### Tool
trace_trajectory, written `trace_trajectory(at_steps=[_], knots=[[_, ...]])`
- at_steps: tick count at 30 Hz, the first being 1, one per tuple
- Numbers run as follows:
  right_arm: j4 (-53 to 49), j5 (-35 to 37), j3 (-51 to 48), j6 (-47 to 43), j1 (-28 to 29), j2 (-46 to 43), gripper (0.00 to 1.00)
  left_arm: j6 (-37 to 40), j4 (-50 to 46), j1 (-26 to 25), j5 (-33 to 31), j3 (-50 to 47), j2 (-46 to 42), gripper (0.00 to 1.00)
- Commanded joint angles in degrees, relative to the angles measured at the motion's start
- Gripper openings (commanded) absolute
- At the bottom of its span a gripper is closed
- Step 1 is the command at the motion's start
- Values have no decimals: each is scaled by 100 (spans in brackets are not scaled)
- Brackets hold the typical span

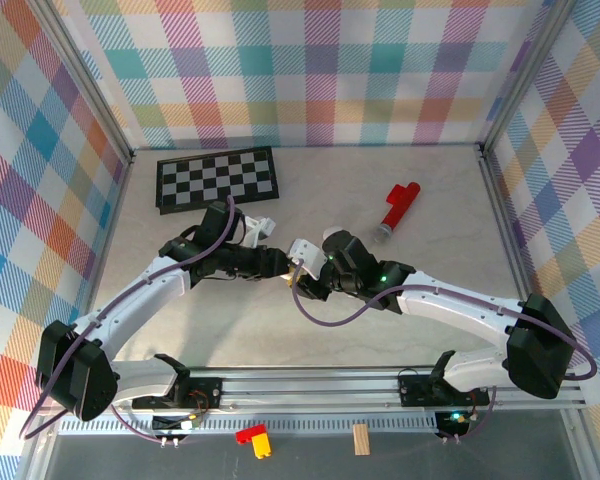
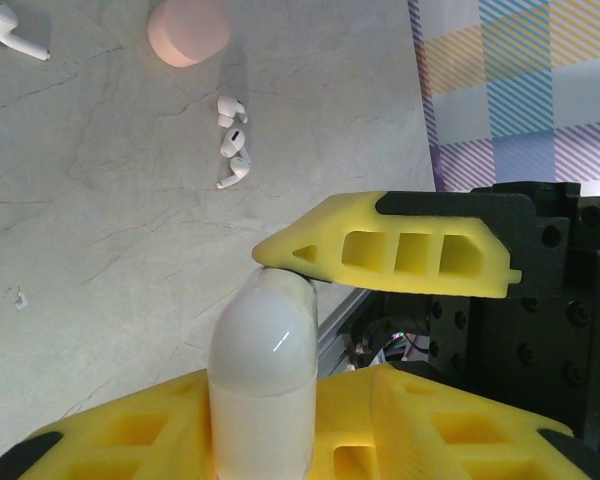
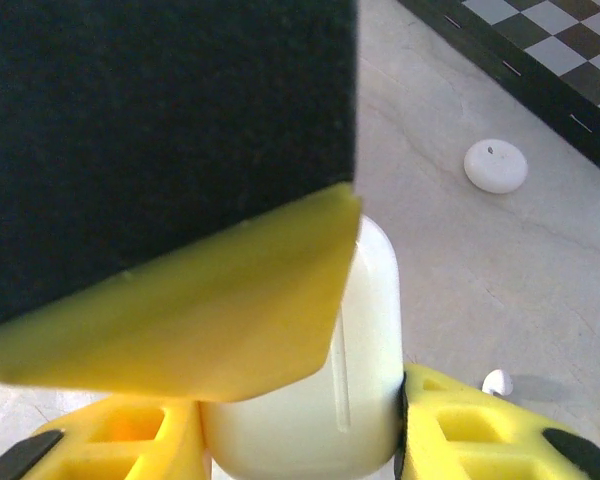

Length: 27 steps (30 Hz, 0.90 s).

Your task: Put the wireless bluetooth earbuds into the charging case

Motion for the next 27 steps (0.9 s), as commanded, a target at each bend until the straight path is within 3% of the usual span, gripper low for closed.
trace_trajectory(at_steps=[1,10,15,19,24,27], knots=[[213,-20,203,-90,-42,-116,36,31,-12,-72,144,7,-138,40],[245,-34,227,-63,-42,-87,36,-15,-5,-124,137,-18,-111,34],[246,-59,234,-48,-49,-104,38,-32,152,-160,201,-2,-128,19],[75,-630,260,166,-196,-281,52,106,381,-160,137,-109,-232,16],[-78,-2101,129,890,-653,-753,77,295,1557,-160,49,-425,-705,16],[168,-2896,-63,1611,-1016,-1065,82,462,2256,-160,-39,-627,-1038,17]])
